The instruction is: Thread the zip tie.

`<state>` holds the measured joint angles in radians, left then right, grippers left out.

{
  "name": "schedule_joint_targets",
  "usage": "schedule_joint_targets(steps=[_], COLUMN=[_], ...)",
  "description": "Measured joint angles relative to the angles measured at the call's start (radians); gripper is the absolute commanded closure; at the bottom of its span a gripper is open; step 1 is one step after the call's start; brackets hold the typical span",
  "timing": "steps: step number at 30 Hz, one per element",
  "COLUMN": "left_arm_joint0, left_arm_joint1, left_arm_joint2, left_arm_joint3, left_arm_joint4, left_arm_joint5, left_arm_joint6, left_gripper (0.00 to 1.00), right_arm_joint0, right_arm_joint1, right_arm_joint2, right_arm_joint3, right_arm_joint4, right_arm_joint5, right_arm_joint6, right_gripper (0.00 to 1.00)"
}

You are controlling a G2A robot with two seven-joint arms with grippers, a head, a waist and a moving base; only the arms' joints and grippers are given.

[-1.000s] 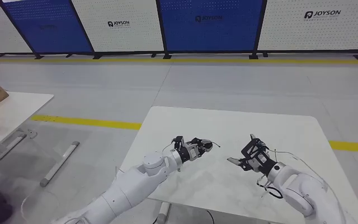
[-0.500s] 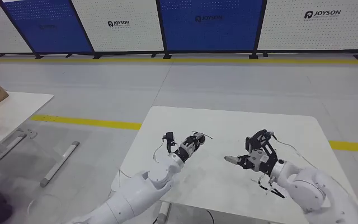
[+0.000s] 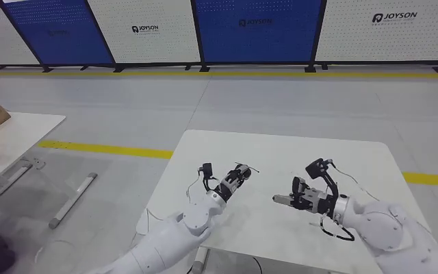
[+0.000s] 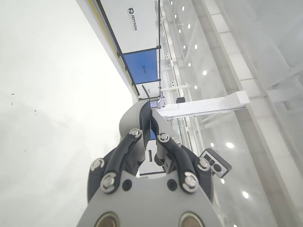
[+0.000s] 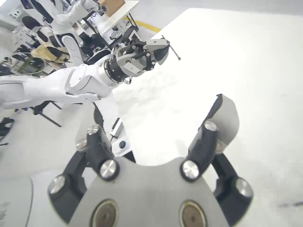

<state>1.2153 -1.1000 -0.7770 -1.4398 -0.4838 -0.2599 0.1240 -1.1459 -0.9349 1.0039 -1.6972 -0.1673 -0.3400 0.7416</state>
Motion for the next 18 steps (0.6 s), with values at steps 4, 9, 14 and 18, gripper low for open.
schedule_joint_targets(steps=[4, 9, 14, 18], left_arm_joint0=[0.032, 0.091, 0.116, 0.115], left_arm_joint1=[0.005, 0.020, 0.026, 0.026], left_arm_joint2=[-0.010, -0.054, -0.075, -0.074], left_arm_joint3=[-0.022, -0.079, -0.104, -0.103], left_arm_joint4=[0.032, 0.036, 0.043, 0.042], left_arm_joint5=[-0.014, -0.048, -0.060, -0.060], left_arm_joint6=[-0.074, -0.139, -0.146, -0.146], left_gripper=[1.00, 1.00, 1.00, 1.00], right_arm_joint0=[0.032, 0.057, 0.108, 0.107], right_arm_joint1=[-0.010, -0.026, -0.051, -0.051], right_arm_joint2=[0.000, -0.024, -0.080, -0.080], right_arm_joint3=[0.059, 0.111, 0.215, 0.213], right_arm_joint4=[0.221, 0.286, 0.362, 0.358], right_arm_joint5=[0.000, 0.000, 0.000, 0.000], right_arm_joint6=[0.073, 0.094, 0.156, 0.155], right_gripper=[0.00, 0.00, 0.00, 0.00])
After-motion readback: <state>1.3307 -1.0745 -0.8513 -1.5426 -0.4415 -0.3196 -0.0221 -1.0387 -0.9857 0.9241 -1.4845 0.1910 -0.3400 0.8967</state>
